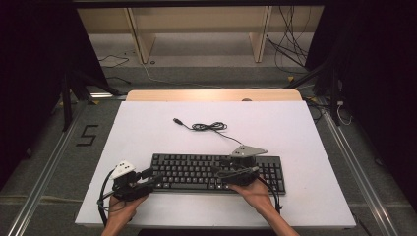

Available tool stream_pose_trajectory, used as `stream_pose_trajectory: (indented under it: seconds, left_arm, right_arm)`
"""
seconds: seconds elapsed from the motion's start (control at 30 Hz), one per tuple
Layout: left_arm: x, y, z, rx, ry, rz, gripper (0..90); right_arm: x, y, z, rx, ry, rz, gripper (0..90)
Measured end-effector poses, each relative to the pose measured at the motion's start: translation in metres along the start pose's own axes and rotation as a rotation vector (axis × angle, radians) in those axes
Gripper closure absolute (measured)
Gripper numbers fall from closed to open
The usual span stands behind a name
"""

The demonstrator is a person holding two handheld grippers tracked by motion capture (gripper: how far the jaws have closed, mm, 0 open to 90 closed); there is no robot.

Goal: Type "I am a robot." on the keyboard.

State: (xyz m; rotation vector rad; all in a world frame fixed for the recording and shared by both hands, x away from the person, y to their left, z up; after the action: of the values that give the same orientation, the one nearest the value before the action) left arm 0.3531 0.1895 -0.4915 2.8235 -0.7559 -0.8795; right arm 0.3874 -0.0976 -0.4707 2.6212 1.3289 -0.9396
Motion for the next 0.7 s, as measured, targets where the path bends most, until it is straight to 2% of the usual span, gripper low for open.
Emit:
stream_pose_trajectory:
  seconds: [0.33, 0.7]
  left_arm:
    - [0.004, -0.007, 0.004, 0.027, -0.053, -0.040, 72.1]
    - [0.008, -0.010, 0.007, 0.057, -0.101, -0.045, 88.7]
  right_arm:
    - [0.019, -0.001, -0.003, -0.010, -0.045, -0.013, 73.6]
    - [0.042, -0.005, -0.003, -0.010, -0.099, -0.024, 89.9]
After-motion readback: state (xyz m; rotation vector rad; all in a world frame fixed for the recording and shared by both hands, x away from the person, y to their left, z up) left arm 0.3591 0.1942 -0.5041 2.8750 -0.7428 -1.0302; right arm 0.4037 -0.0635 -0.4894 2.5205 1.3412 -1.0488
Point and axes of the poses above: each handheld gripper's, and its own axes: x roughly forward along the jaws, z roughly out of its underside, y roughly to its right, the point moved 5 cm from there along x, roughly forward along the jaws, and after that the axes turned 5 degrees about -z, right-handed, at the moved point
